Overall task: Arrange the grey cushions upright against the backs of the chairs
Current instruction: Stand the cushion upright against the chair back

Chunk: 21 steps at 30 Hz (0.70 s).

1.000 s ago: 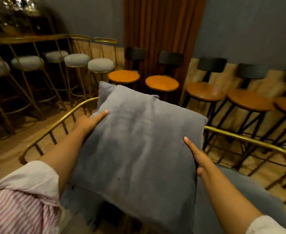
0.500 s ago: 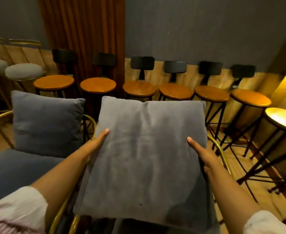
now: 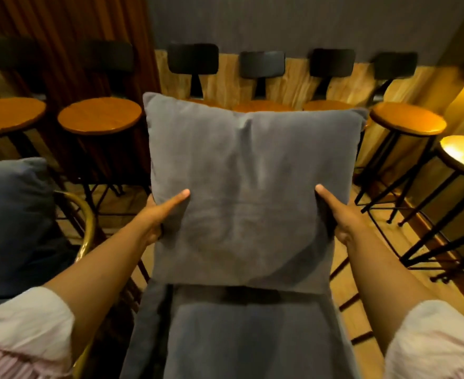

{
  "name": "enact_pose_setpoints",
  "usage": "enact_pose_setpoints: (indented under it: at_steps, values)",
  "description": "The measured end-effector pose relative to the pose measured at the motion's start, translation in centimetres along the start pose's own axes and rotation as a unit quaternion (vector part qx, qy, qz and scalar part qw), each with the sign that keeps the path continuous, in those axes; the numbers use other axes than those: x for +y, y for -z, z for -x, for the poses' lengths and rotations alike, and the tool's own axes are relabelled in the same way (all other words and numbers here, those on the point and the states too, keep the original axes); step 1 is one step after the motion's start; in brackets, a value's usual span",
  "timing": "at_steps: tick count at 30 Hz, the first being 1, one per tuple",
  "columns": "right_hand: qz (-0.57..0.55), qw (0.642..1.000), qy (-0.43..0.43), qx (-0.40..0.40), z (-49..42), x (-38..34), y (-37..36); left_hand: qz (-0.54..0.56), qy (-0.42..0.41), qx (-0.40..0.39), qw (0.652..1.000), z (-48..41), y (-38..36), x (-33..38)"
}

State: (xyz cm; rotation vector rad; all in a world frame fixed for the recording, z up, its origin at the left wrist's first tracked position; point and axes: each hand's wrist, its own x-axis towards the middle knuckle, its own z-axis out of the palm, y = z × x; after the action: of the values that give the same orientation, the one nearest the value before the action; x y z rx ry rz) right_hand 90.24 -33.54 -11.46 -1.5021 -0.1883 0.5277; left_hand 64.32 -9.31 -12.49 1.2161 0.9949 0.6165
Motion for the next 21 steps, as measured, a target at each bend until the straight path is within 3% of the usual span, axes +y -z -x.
enact_pose_setpoints:
  at_steps: [13, 21]
  values:
    - [0.005, 0.998, 0.055, 0.035, -7.5, 7.3, 0.5, -0.019, -0.05, 0.042, 0.998, -5.3, -3.2, -9.7]
    - [0.145, 0.988, -0.052, 0.03, -5.8, 13.7, 2.8, -0.124, 0.021, 0.058, 0.99, -5.0, -3.1, -13.7]
